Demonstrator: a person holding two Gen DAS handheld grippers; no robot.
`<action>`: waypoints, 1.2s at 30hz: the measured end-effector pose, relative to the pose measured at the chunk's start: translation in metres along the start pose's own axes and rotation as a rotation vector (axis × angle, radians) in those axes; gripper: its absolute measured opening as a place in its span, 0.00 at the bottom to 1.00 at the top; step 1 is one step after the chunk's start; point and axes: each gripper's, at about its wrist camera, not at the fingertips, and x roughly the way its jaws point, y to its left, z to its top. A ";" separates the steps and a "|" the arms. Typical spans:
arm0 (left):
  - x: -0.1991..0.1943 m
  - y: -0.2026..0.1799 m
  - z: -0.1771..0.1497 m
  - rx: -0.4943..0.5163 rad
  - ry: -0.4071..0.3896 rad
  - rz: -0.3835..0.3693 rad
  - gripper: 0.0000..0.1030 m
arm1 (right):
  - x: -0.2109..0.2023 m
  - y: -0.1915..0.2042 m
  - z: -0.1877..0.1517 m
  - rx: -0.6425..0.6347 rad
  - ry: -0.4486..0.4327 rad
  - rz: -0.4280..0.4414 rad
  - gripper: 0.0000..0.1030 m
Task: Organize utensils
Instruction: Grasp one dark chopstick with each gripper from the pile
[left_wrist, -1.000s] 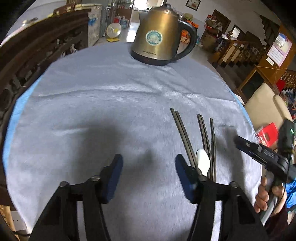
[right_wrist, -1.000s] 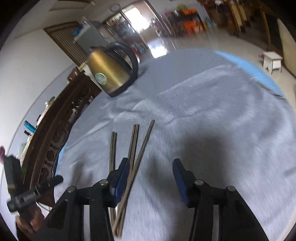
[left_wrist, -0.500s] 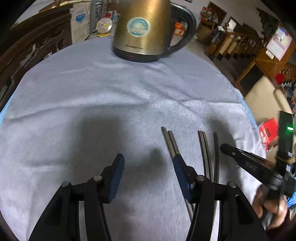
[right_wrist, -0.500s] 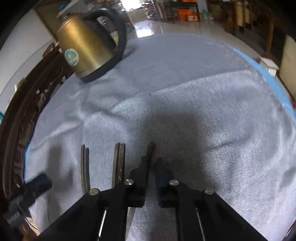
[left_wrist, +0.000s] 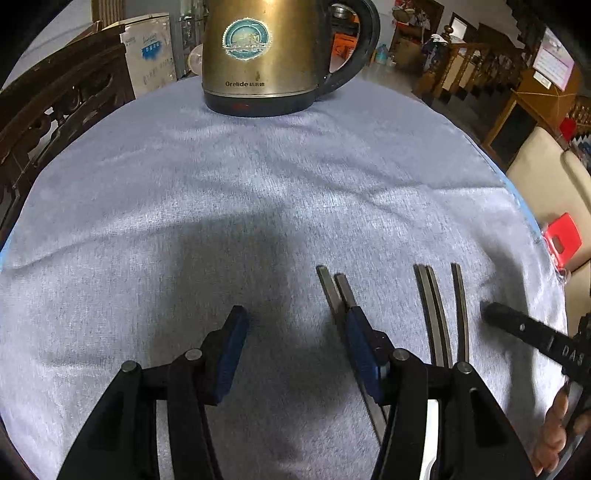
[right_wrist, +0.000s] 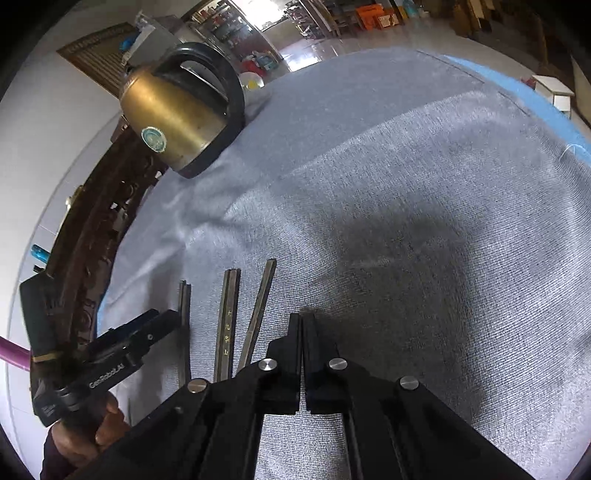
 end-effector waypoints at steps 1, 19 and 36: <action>0.002 -0.003 0.002 -0.002 0.000 0.000 0.56 | 0.000 0.001 0.000 -0.003 -0.003 -0.002 0.02; -0.004 0.003 0.001 0.117 0.054 -0.027 0.51 | 0.002 0.009 0.001 -0.013 0.022 -0.046 0.02; -0.002 0.000 0.002 0.091 0.063 -0.028 0.46 | 0.012 0.041 0.030 -0.005 0.040 -0.139 0.46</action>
